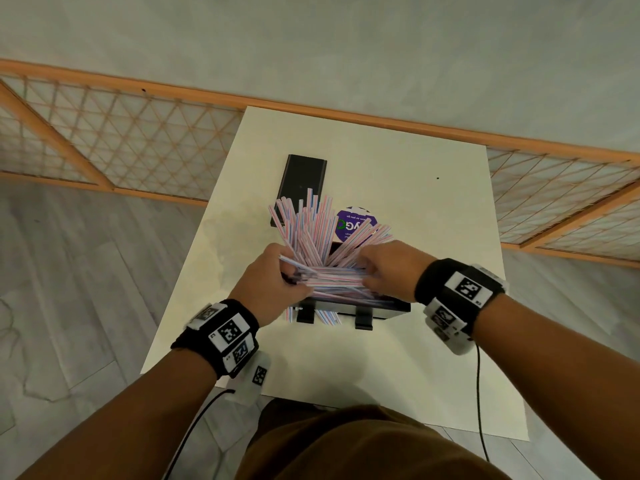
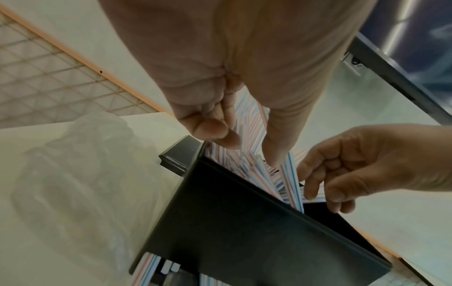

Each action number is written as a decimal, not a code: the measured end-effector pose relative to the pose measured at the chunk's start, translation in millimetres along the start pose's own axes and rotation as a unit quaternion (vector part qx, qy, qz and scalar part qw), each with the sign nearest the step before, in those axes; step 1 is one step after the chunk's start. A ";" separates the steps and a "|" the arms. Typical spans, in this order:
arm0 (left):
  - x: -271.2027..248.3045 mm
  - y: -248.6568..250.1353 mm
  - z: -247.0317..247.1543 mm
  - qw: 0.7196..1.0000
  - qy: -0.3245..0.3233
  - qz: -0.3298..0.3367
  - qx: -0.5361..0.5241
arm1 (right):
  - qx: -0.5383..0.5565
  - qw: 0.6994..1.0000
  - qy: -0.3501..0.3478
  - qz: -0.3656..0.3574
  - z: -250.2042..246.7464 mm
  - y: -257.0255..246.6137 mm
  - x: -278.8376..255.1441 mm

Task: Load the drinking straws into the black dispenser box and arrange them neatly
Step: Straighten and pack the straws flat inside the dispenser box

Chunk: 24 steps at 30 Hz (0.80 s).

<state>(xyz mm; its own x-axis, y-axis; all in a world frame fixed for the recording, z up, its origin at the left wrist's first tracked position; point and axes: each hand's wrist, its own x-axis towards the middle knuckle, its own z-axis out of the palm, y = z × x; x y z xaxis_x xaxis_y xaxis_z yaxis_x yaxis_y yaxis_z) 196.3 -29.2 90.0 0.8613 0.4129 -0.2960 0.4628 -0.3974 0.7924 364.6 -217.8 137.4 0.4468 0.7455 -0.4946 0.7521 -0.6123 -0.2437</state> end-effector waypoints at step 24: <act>-1.0 20.7 8.4 0.987 0.051 0.028 0.153 | 0.039 0.997 0.070 0.011 29.4 1.0 -0.8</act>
<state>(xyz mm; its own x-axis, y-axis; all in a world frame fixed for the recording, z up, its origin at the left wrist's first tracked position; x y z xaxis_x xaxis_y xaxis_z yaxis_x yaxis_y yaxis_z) 206.8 -44.8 102.2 0.8692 0.4571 -0.1887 0.4698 -0.6441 0.6037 350.7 -226.8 113.1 0.5300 0.7577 -0.3807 0.7035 -0.6436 -0.3015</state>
